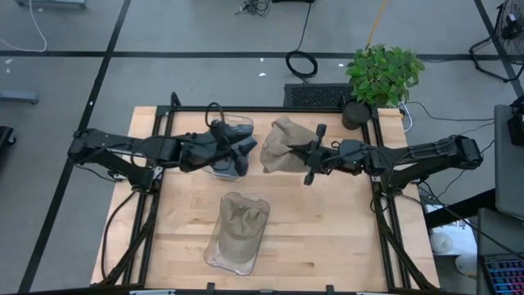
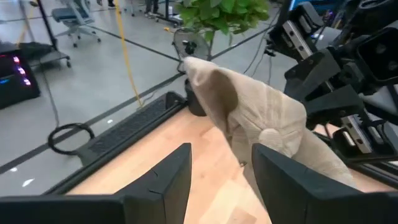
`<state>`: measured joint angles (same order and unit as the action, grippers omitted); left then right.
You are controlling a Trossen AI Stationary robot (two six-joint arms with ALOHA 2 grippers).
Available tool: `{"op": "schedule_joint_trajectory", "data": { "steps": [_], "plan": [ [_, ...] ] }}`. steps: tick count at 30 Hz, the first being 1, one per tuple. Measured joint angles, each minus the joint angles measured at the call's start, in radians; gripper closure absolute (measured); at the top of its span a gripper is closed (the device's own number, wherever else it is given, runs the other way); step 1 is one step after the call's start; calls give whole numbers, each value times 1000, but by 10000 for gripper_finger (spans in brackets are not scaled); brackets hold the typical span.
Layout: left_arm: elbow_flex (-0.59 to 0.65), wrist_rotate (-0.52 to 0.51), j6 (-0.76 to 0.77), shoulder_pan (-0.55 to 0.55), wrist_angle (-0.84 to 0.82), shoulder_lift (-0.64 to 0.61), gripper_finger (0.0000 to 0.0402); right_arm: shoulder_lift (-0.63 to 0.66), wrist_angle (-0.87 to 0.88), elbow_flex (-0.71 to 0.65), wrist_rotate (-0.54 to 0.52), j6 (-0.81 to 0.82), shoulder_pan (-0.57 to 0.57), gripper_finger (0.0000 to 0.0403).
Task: Stack caps by color
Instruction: Stack the brown cap on the stacked brown caps in the bottom transparent bin
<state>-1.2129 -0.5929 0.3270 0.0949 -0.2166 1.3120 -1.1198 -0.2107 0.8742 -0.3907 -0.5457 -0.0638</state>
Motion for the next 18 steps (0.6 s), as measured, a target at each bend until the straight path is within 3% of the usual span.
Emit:
{"op": "schedule_joint_trajectory", "data": {
  "steps": [5, 9, 16, 18],
  "plan": [
    [0, 20, 43, -13, 12, 11, 227, 0, -49, 0, 1, -25, -10, 403],
    [0, 29, 192, -21, 23, 11, 227, 0, -61, 0, 1, -35, -10, 403],
    [0, 406, 305, -65, 158, 11, 227, 0, -70, 0, 1, -59, -10, 403],
    [-1, 446, 316, -79, 166, 10, 227, 0, -78, 0, 2, -61, -10, 403]
  ]
}}
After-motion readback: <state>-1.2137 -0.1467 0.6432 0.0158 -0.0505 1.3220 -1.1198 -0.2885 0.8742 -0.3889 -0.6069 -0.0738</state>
